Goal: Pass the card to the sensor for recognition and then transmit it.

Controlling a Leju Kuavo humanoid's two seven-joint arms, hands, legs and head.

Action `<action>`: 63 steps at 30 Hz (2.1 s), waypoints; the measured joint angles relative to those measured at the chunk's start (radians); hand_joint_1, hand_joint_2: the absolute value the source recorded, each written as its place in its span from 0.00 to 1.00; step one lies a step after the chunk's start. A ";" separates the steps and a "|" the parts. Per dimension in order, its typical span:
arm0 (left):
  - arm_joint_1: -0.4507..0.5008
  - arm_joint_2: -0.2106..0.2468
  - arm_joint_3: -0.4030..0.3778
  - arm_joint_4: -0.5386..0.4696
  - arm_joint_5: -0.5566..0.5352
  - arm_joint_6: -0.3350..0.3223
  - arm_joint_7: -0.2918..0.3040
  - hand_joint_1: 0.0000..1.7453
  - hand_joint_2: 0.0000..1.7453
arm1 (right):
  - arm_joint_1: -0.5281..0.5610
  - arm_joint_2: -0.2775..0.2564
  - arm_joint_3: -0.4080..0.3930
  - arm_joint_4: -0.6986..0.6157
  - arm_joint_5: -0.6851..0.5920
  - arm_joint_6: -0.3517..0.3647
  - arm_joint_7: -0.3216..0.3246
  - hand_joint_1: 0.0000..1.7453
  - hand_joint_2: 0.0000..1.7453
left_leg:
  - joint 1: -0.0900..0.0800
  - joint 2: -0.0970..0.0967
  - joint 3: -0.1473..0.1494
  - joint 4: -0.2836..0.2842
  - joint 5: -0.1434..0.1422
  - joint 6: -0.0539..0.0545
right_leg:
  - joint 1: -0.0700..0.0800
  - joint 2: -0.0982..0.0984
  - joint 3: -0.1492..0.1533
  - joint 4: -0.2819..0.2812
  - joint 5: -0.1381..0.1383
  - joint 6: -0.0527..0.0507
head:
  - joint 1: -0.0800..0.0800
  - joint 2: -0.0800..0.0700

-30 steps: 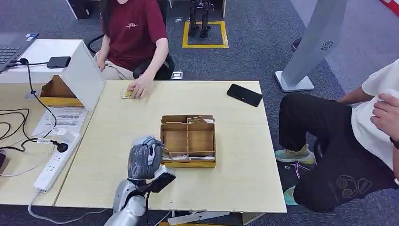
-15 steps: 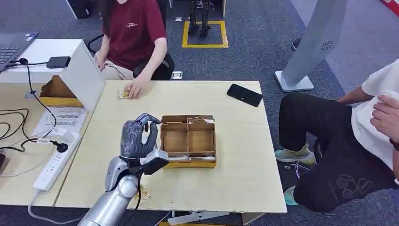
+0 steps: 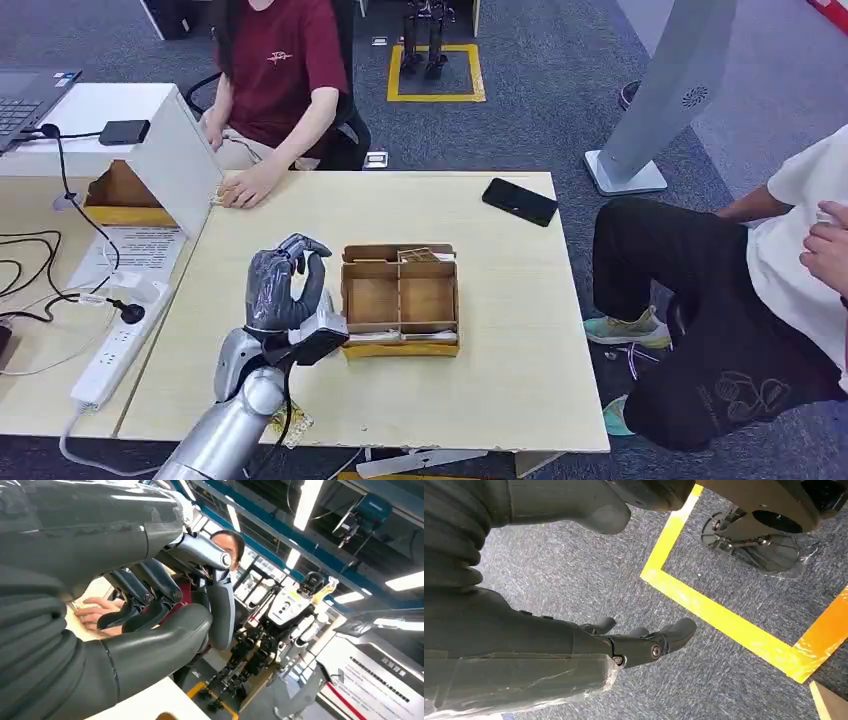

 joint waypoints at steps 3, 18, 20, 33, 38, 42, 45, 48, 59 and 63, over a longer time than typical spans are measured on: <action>-0.001 0.002 0.000 -0.004 0.000 0.000 0.000 1.00 1.00 | -0.001 0.000 0.000 0.000 0.000 0.000 0.000 0.00 1.00 | 0.000 0.000 0.000 0.000 0.000 0.000 | 0.000 0.000 0.000 0.000 0.000 0.000 | 0.000 0.000; 0.018 0.007 -0.016 -0.018 0.009 -0.064 -0.041 0.00 1.00 | -0.001 0.000 0.000 0.000 -0.001 -0.003 0.000 0.00 1.00 | 0.000 0.000 0.000 0.000 0.000 0.000 | 0.000 0.000 0.000 0.000 0.000 0.000 | 0.000 0.000; 0.048 0.008 -0.049 -0.033 -0.024 -0.074 -0.040 0.00 1.00 | 0.000 0.000 0.000 0.000 -0.003 -0.003 0.000 0.00 1.00 | 0.000 0.000 0.000 0.000 -0.001 0.000 | 0.000 0.000 0.000 0.000 0.000 0.000 | 0.000 0.000; 0.110 0.018 -0.208 -0.031 -0.186 -0.010 0.062 0.00 1.00 | 0.000 0.000 0.000 0.000 -0.007 -0.005 -0.001 0.00 1.00 | 0.000 0.000 0.000 0.000 -0.001 0.001 | 0.000 0.000 0.000 -0.001 0.000 0.001 | 0.000 0.000; 0.110 0.024 -0.219 -0.029 -0.206 0.008 0.077 0.00 1.00 | 0.000 0.001 0.000 0.000 -0.007 -0.005 0.000 0.00 1.00 | 0.000 0.000 0.000 0.000 -0.001 0.001 | 0.000 0.000 0.000 -0.001 0.000 0.001 | 0.000 0.000; 0.110 0.027 -0.228 -0.022 -0.229 0.021 0.089 0.00 1.00 | 0.000 0.002 0.000 0.000 -0.007 -0.005 0.000 0.00 1.00 | 0.000 0.000 -0.001 0.000 -0.001 0.001 | 0.000 0.000 0.000 -0.001 0.000 0.001 | 0.000 0.000; 0.110 0.028 -0.232 -0.017 -0.285 0.031 0.114 0.00 1.00 | 0.000 0.002 0.000 0.000 -0.007 -0.004 0.001 0.00 1.00 | 0.000 0.000 -0.001 0.000 -0.001 0.001 | 0.000 0.000 0.000 -0.001 0.000 0.001 | 0.000 0.000; 0.116 0.021 -0.232 -0.014 -0.417 0.032 0.155 0.00 1.00 | 0.000 0.002 0.000 0.000 -0.006 -0.003 0.003 0.00 1.00 | 0.000 0.000 -0.001 0.000 -0.001 0.001 | 0.000 0.000 0.000 -0.001 0.000 0.001 | 0.000 0.000; 0.131 -0.025 -0.223 0.007 -0.584 0.032 0.229 0.00 1.00 | -0.001 0.005 0.000 0.000 -0.001 -0.008 0.009 0.00 1.00 | 0.000 0.000 -0.001 0.000 -0.001 0.001 | 0.000 0.000 0.000 -0.001 0.000 0.001 | 0.000 0.000; 0.131 -0.032 -0.222 0.024 -0.582 0.032 0.229 0.00 1.00 | -0.001 0.005 0.000 0.000 -0.001 -0.008 0.009 0.00 1.00 | 0.000 0.000 -0.001 0.000 -0.001 0.001 | 0.000 0.000 0.000 -0.001 0.000 0.001 | 0.000 0.000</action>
